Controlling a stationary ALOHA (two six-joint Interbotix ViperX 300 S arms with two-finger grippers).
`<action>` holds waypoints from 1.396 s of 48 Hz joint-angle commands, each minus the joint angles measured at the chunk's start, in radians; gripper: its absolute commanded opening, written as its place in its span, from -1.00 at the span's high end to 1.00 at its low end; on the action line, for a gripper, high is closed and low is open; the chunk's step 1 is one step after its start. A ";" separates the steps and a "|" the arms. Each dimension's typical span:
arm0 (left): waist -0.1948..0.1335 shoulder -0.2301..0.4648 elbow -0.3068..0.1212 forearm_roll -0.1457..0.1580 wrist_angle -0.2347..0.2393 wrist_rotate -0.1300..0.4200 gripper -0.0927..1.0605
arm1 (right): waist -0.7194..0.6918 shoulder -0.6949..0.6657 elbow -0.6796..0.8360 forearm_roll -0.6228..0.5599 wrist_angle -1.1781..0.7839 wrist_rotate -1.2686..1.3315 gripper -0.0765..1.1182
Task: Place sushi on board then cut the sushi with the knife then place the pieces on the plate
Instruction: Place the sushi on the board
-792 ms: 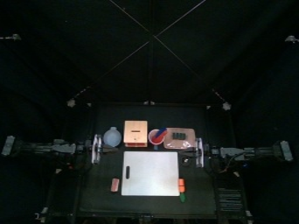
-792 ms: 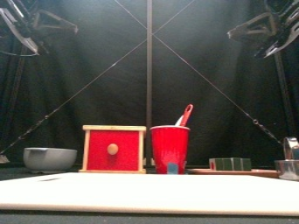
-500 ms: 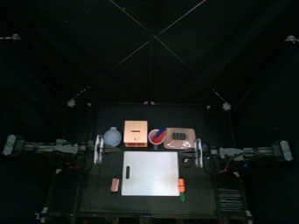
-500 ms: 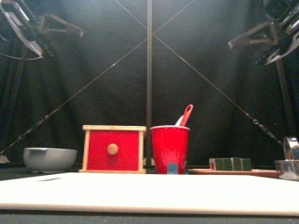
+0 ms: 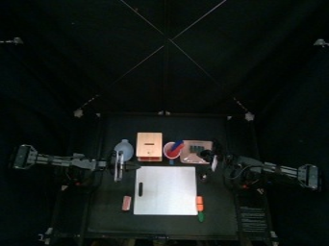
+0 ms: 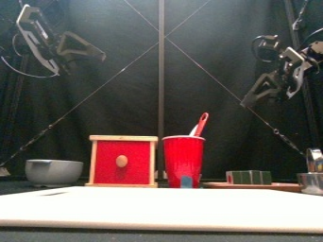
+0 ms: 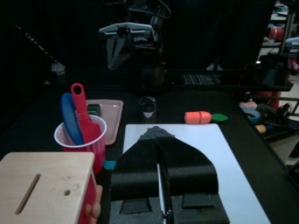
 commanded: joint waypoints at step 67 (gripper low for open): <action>0.005 0.003 -0.017 -0.015 -0.005 -0.003 0.88 | -0.227 0.618 -0.268 -0.015 0.279 -0.615 -0.86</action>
